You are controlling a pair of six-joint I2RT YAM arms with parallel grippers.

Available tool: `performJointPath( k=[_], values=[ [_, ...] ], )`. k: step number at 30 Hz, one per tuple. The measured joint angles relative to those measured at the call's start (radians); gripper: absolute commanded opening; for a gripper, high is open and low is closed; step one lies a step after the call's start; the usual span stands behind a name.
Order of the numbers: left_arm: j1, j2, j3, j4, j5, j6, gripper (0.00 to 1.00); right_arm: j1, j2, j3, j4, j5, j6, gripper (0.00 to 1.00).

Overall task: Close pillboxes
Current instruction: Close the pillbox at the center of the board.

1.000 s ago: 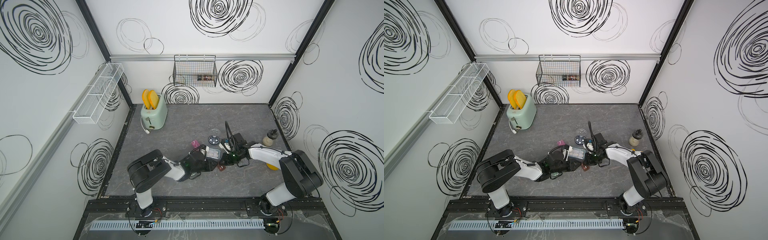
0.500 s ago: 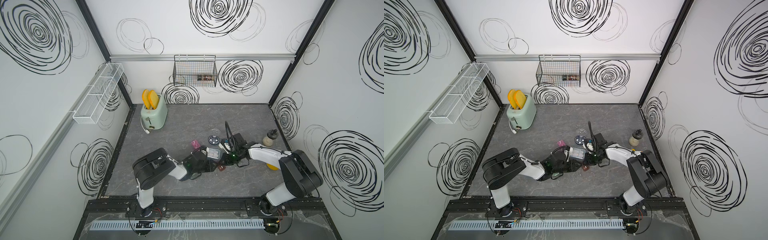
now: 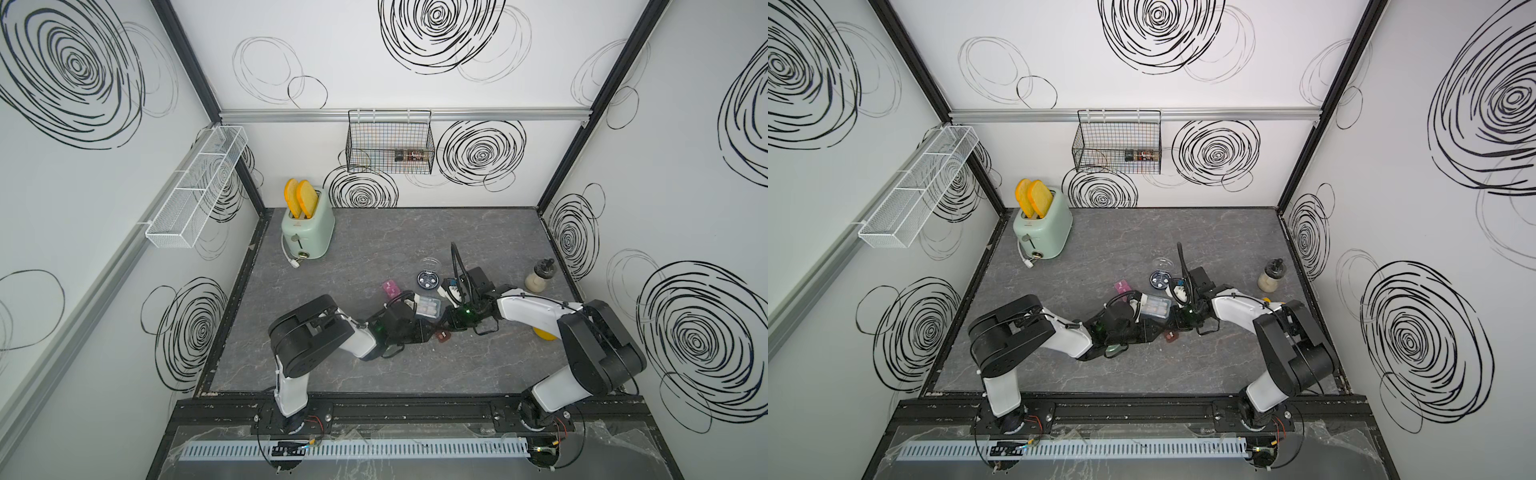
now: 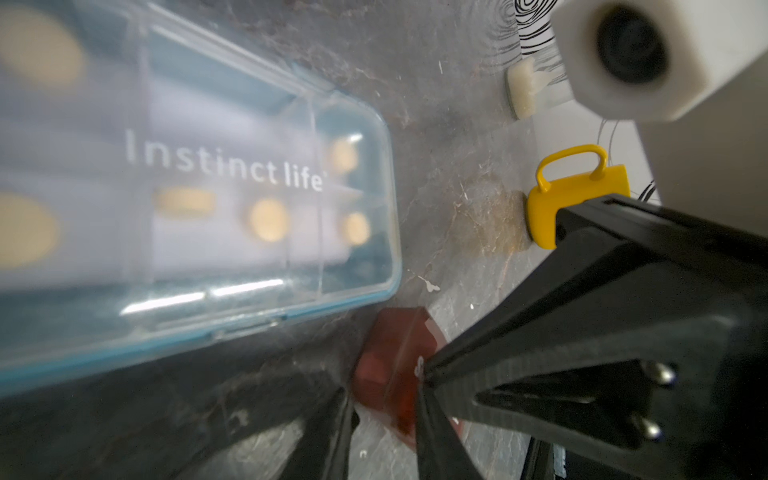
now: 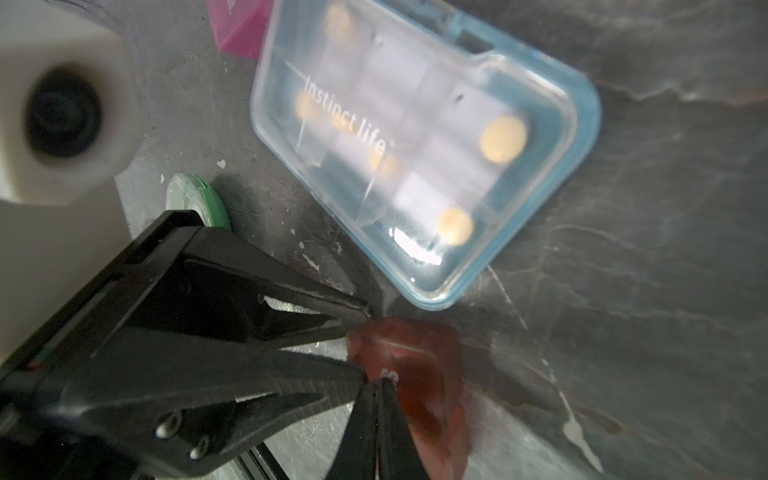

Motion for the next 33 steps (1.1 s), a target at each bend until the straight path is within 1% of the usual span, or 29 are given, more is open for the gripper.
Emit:
performJointPath(
  k=[7, 21, 23, 29, 33],
  values=[
    [-0.007, 0.001, 0.005, 0.005, -0.023, 0.000, 0.20, -0.003, -0.001, -0.015, 0.021, -0.014, 0.001, 0.10],
    [-0.021, 0.007, 0.003, 0.037, -0.066, -0.012, 0.14, -0.002, -0.007, -0.036, 0.054, -0.023, 0.015, 0.09],
    [-0.023, 0.008, -0.002, 0.045, -0.071, -0.015, 0.17, -0.002, -0.009, -0.040, 0.060, -0.024, 0.017, 0.09],
    [-0.022, 0.002, -0.016, 0.032, -0.072, -0.018, 0.38, 0.002, -0.023, -0.037, 0.044, -0.019, 0.020, 0.13],
    [-0.021, -0.048, -0.019, -0.020, -0.065, -0.009, 0.43, 0.003, -0.052, -0.012, -0.014, 0.013, 0.023, 0.17]
  ],
)
